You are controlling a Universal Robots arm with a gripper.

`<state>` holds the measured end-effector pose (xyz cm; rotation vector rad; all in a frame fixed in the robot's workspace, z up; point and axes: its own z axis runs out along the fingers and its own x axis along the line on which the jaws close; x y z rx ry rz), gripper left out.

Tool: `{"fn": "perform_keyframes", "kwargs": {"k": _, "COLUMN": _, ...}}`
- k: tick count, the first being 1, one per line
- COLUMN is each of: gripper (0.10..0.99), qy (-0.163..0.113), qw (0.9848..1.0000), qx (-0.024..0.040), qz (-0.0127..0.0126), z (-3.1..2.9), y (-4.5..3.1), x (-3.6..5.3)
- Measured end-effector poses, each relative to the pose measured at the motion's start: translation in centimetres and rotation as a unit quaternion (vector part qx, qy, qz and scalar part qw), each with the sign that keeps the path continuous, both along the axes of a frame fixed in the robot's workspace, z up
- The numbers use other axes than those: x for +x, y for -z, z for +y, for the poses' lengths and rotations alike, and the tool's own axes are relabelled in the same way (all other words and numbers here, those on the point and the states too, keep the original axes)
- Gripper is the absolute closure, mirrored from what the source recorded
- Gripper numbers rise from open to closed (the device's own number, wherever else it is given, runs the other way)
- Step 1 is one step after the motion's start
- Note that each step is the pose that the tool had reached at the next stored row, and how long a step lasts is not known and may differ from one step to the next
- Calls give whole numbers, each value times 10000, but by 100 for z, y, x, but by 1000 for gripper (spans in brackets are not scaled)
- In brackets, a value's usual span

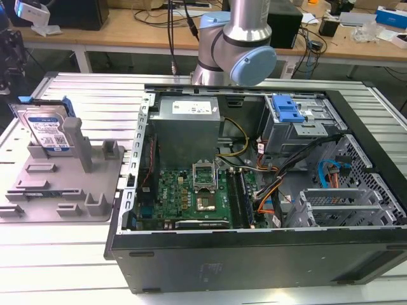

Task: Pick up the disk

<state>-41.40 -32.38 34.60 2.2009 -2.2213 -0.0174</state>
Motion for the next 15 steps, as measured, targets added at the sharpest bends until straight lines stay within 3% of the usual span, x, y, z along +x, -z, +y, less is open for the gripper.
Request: {"fn": "perform_keyframes", "kwargs": {"k": 15, "gripper": 604, "qy": -1, "qw": 10000, "qx": 0, "qz": 0, "z": 76, "y": 148, "x": -41}}
